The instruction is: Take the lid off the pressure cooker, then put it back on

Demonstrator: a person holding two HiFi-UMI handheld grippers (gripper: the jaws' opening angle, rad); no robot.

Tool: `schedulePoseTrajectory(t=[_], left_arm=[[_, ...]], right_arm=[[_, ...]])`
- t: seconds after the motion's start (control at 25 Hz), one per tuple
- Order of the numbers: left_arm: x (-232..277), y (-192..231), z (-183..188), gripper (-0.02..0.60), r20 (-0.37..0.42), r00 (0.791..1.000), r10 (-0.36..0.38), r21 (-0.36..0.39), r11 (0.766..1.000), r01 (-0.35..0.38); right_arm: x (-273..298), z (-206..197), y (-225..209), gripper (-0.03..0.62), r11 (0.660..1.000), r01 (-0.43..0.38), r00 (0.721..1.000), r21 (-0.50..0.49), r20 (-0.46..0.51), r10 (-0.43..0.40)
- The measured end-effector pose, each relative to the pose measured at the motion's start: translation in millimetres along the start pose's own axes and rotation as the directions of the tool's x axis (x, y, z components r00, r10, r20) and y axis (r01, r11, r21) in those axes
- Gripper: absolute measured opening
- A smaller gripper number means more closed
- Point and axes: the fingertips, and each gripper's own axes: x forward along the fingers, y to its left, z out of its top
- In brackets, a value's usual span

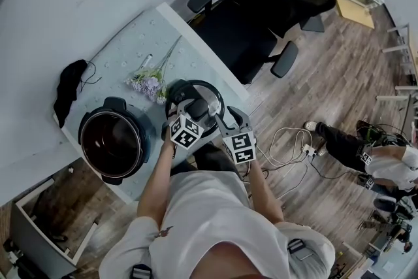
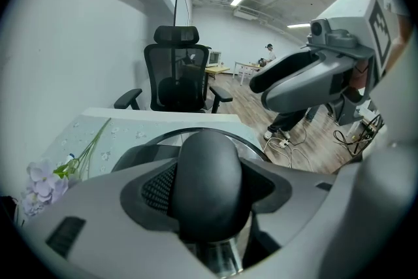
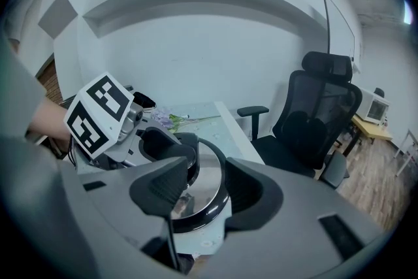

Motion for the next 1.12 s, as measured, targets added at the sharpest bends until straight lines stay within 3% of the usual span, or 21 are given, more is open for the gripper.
schedulePoseTrajectory(t=[0.48,0.6,0.64,0.8,1.12], left_arm=[[2,0,-1,0.290,0.003,1.000,0.008,0.005,1.000,-0.008],[-1,1,-2,0.386,0.003,1.000,-0.004,-0.034,0.999,0.004],[-4,2,-3,0.393,0.001,1.000,0.000,-0.042,0.999,0.000],[-20,1,-8,0.391,-0.002,1.000,0.006,-0.065,0.998,-0.006],[-37,-3,-11,0.377,-0.004,1.000,0.023,-0.031,0.999,-0.023]], right_arm=[[-4,-4,8,0.183,1.000,0.013,1.000,0.001,-0.006,-0.013],[-6,1,12,0.183,1.000,0.016,1.000,0.006,0.014,-0.016],[-7,2,12,0.183,1.000,0.018,1.000,0.009,0.017,-0.018],[-13,-2,13,0.183,1.000,0.027,1.000,0.015,0.014,-0.027],[-15,-2,24,0.183,0.999,0.015,1.000,0.033,0.021,-0.016]])
